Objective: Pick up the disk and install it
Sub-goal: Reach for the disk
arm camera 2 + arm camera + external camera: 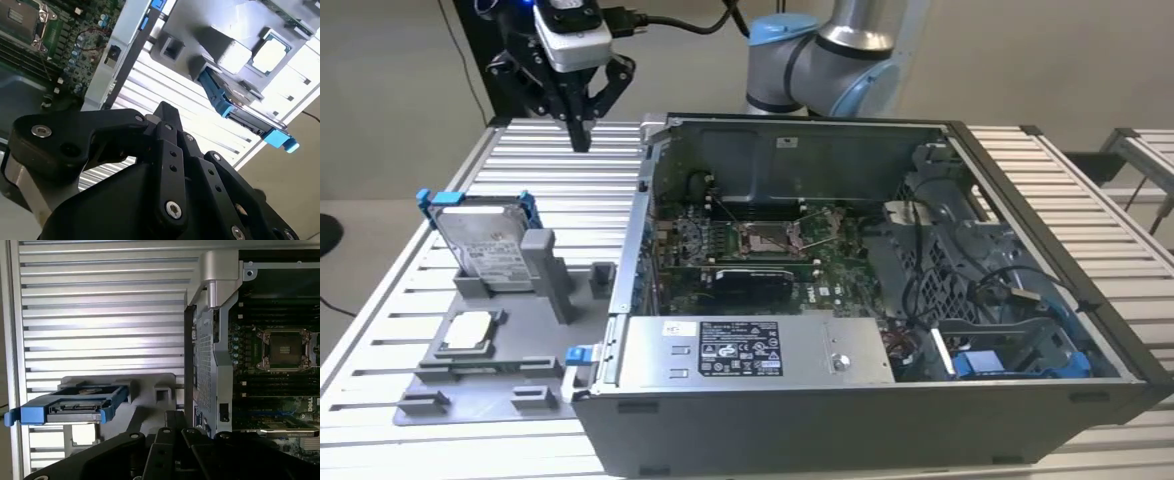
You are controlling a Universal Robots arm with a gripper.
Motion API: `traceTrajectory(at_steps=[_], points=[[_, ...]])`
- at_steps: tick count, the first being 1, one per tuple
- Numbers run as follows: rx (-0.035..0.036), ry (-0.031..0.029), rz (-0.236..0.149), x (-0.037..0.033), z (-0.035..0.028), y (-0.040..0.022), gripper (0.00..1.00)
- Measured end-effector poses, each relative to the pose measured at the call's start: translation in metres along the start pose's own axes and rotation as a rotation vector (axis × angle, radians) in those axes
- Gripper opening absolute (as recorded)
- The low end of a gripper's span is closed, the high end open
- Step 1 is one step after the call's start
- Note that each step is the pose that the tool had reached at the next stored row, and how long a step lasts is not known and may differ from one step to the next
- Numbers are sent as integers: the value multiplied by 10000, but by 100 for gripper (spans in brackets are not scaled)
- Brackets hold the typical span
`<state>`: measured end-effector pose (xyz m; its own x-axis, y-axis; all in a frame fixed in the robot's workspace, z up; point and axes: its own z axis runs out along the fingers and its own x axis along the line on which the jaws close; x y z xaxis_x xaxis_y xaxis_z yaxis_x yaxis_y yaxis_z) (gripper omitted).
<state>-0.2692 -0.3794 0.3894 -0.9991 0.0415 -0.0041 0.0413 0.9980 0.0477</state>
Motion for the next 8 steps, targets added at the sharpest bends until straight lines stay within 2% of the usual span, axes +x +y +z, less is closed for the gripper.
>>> traceTrajectory(at_steps=[8], points=[[0, 6, -120, 227, 17, -10, 0]])
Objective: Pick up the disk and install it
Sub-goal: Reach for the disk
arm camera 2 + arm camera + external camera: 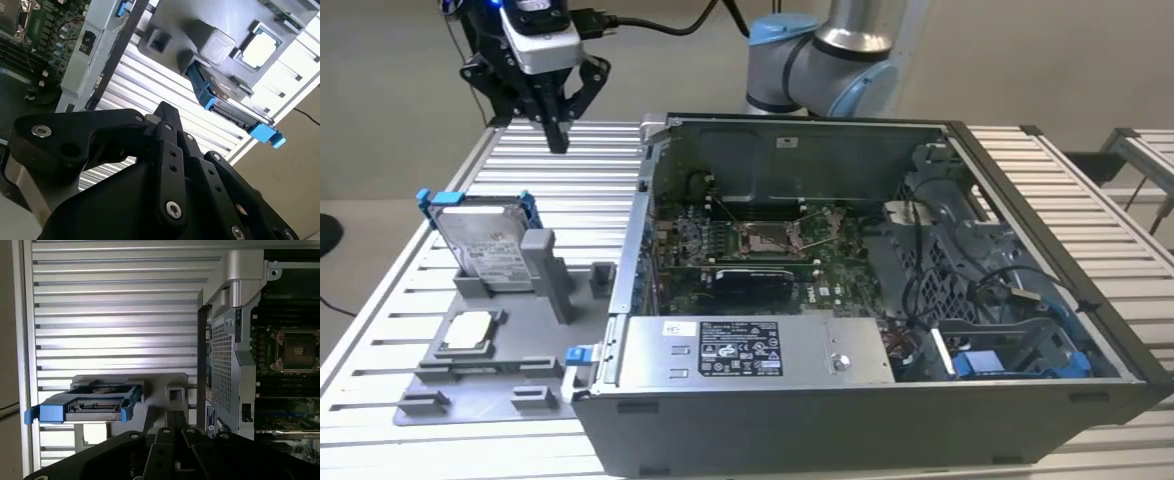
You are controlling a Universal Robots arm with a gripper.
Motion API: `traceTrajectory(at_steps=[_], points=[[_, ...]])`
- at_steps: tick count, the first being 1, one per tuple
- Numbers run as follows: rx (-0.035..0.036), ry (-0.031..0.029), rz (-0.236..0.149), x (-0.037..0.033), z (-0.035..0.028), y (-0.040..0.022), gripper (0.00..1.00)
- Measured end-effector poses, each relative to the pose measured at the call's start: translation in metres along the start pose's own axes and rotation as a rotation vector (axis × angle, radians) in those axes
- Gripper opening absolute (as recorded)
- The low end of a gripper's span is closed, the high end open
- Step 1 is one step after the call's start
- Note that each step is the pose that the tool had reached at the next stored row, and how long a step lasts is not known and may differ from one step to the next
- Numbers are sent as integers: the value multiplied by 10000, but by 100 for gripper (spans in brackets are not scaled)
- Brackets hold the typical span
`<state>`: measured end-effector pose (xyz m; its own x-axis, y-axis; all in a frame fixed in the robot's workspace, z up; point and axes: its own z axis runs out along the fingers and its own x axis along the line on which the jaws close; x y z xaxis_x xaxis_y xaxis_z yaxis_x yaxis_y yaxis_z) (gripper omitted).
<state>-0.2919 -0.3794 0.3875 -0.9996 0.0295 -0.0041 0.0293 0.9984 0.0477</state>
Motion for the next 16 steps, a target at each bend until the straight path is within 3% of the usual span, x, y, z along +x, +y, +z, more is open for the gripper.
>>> traceTrajectory(at_steps=[16], points=[[-1, 15, -305, 425, 36, -14, 0]])
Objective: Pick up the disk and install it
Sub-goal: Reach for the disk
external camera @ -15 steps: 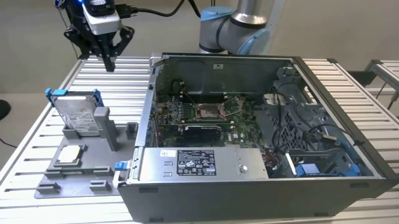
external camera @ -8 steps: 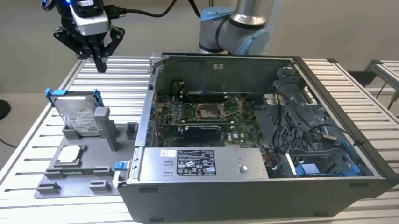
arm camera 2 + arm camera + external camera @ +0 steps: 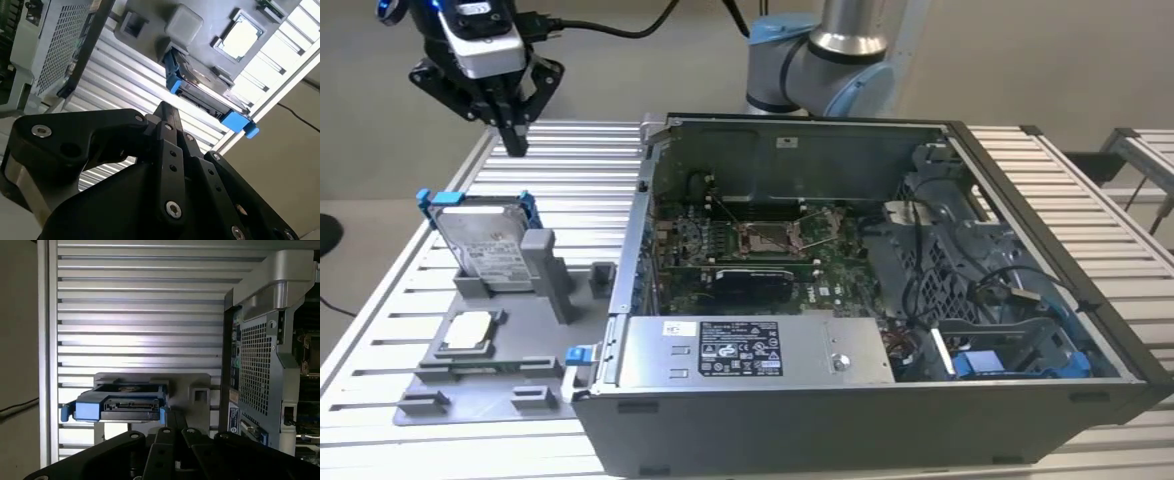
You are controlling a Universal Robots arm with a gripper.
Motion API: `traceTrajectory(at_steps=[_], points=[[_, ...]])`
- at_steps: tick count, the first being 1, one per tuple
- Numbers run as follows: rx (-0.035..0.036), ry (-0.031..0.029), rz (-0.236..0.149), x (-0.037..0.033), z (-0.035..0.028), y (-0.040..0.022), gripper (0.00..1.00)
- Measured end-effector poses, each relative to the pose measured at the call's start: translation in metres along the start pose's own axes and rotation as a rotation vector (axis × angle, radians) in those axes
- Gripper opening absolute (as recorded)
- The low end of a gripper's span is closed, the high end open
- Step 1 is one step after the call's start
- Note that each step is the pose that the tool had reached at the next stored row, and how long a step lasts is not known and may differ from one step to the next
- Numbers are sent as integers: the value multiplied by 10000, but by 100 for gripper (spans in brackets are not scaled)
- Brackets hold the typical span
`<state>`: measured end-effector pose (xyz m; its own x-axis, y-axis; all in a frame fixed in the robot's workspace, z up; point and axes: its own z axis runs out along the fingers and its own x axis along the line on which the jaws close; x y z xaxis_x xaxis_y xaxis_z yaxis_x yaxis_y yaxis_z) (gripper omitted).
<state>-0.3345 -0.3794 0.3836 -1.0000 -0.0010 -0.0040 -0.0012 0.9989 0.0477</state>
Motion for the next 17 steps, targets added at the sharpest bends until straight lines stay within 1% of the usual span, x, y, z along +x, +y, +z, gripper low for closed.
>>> traceTrajectory(at_steps=[5, 10, 12, 13, 14, 15, 17], points=[[-1, 3, -87, 129, 9, 0, 0], [-19, 5, -113, 312, 11, -16, 0], [-19, 25, -112, 365, 15, -30, 0], [-19, 42, -112, 385, 18, -37, 0], [-19, 74, -111, 404, 22, -43, 0], [-20, 118, -109, 423, 27, -47, 0], [-21, 260, -101, 462, 33, -49, 0]])
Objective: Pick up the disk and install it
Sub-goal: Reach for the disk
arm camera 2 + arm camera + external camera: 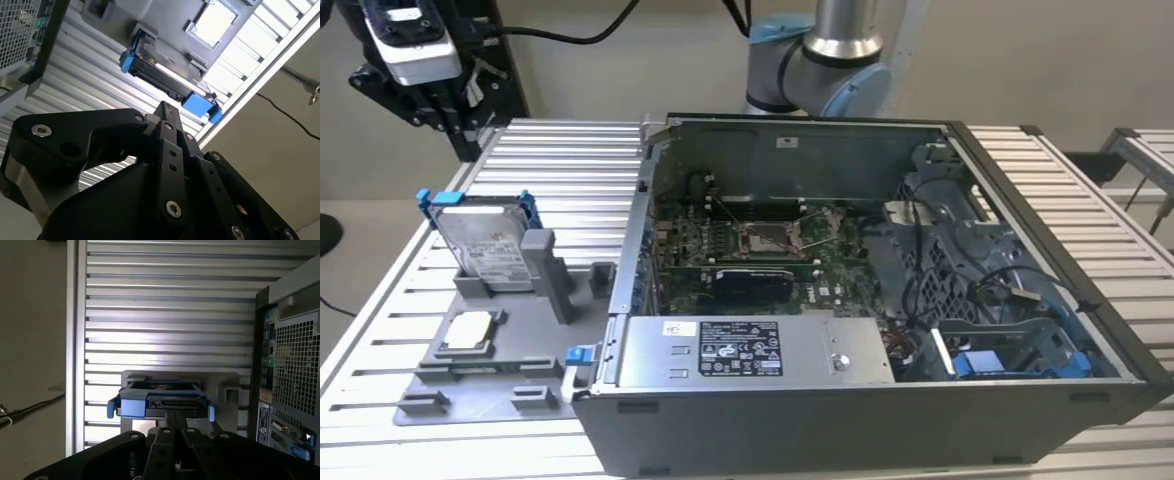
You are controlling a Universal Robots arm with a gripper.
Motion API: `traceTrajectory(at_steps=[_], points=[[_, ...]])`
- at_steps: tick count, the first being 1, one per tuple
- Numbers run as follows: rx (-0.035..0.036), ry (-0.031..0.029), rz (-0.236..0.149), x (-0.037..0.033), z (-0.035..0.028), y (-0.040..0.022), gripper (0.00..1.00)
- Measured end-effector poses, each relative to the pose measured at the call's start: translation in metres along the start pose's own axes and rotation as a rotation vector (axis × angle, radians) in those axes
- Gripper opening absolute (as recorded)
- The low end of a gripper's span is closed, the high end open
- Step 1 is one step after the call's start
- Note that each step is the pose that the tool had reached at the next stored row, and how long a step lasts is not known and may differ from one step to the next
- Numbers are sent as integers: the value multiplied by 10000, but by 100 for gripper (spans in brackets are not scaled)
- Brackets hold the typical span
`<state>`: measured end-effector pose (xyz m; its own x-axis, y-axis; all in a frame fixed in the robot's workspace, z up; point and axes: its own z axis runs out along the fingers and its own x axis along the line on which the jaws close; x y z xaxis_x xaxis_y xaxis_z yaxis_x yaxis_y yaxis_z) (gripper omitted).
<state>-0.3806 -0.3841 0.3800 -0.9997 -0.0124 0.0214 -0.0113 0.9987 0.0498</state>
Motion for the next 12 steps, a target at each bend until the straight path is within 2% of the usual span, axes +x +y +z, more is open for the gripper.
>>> traceTrajectory(at_steps=[2, 4, 9, 12], points=[[-2, 134, 6, 45, 8, -1, 0], [-2, 218, 11, 91, 19, -3, 0], [-1, 219, -14, 207, 42, -31, 0], [0, 154, -55, 238, 50, -44, 0]])
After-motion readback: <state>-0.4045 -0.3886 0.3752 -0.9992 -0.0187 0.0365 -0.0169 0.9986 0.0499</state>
